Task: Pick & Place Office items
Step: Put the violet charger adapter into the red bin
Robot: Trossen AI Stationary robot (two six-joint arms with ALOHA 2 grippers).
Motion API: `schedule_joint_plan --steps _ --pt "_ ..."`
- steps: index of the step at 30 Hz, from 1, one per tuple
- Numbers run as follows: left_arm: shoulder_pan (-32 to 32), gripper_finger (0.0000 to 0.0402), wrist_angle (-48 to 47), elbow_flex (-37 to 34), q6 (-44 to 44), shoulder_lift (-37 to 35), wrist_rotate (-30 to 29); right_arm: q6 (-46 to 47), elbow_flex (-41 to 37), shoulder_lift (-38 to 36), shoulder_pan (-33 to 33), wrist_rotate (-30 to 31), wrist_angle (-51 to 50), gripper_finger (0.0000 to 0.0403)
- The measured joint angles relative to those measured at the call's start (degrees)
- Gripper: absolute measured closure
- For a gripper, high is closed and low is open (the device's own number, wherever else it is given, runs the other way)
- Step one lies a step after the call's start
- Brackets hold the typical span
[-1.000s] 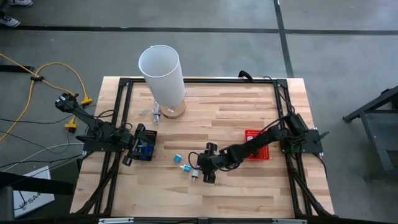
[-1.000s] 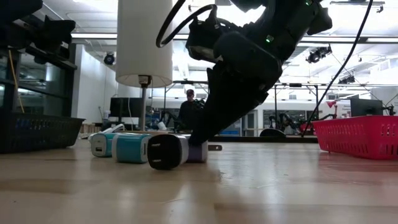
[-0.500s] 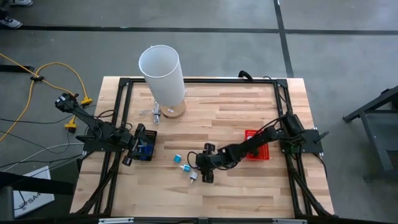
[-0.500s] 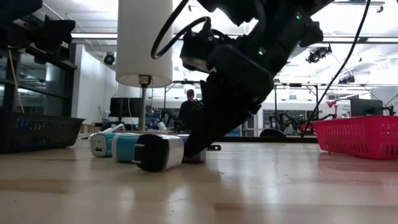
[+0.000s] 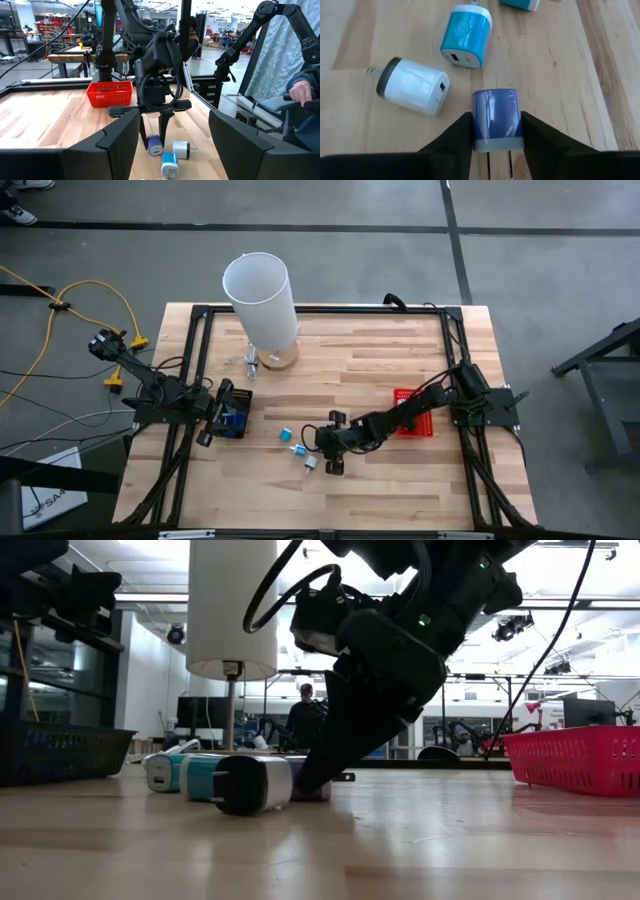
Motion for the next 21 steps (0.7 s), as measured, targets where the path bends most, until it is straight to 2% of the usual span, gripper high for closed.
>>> schedule_joint_plan --steps 3,8,13,21 --pt "0.0 0.0169 0.0 0.0 0.0 0.0 0.02 0.0 0.0 -0.02 0.0 0.0 0.0 0.0281" --pt "0.0 0.0169 -0.02 0.0 0.0 0.0 0.01 0.02 -0.02 -0.84 0.01 0.42 -0.86 0.027" --pt "0.0 0.0169 -0.02 -0.02 0.0 0.0 0.02 1.46 0.03 -6.09 -0.84 1.22 -4.25 0.0281" --pt "0.0 0.0169 -0.02 -0.01 0.0 -0.02 0.01 11.3 -0.04 -16.13 -1.47 11.92 -22.75 0.0273"
